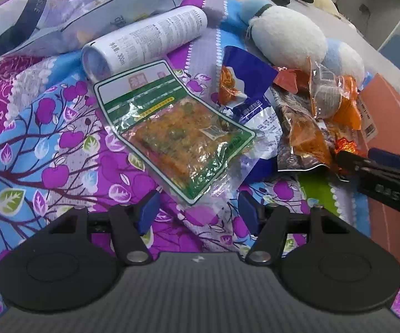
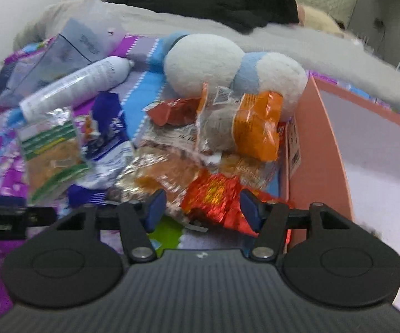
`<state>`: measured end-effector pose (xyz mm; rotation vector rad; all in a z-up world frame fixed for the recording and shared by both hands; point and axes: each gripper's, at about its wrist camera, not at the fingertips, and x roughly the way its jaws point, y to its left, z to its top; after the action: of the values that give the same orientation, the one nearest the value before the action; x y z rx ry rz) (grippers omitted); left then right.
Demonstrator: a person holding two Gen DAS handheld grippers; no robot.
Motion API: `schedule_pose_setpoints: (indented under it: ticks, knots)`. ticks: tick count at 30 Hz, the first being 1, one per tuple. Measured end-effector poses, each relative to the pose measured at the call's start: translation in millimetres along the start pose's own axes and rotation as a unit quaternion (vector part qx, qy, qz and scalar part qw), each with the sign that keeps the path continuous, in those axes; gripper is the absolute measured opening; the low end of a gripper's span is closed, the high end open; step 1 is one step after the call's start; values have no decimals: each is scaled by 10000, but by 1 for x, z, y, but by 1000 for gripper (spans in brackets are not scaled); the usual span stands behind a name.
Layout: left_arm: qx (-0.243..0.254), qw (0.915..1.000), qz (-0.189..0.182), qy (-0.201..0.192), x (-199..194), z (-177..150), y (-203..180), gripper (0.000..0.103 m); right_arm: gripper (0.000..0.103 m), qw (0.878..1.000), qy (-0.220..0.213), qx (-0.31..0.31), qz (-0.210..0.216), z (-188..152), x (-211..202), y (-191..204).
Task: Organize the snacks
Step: 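Move both grippers back to the snack pile toward the red foil candies, then grasp the red foil candy with right gripper while left closes on the green-labelled pack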
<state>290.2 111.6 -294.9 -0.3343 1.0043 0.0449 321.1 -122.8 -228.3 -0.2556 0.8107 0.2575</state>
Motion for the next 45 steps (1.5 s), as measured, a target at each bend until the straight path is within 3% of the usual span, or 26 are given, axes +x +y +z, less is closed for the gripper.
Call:
schedule_pose_setpoints:
  ticks: [4, 7, 8, 17, 25, 32, 37, 41, 45]
  knots:
    - [89, 9999, 91, -80, 3, -3, -2, 61, 61, 9999, 117, 45, -79, -4, 20, -3]
    - [171, 9996, 197, -114, 6, -3, -2, 51, 52, 9997, 225, 128, -14, -6, 26, -2]
    - [194, 9995, 236, -127, 6, -4, -2, 46, 46, 9996, 232, 147, 33, -7, 26, -2]
    - [124, 9998, 118, -136, -10, -9, 11, 9, 43, 9998, 167, 79, 79, -7, 9, 1]
    - [34, 9993, -94, -359, -36, -18, 7, 3, 37, 9995, 215, 33, 222, -23, -16, 4]
    - [79, 9995, -69, -293, -46, -27, 2, 4, 36, 9987, 291, 23, 420, -42, -36, 11]
    - [675, 9972, 150, -291, -47, -25, -10, 9, 36, 9980, 330, 26, 540, -51, -46, 16]
    - [1239, 9903, 461, -430, -42, -19, -25, 56, 36, 9976, 369, 6, 592, -60, -51, 17]
    - [1909, 9780, 627, -562, -31, -14, -42, 63, 36, 9972, 406, 41, 633, -65, -52, 15]
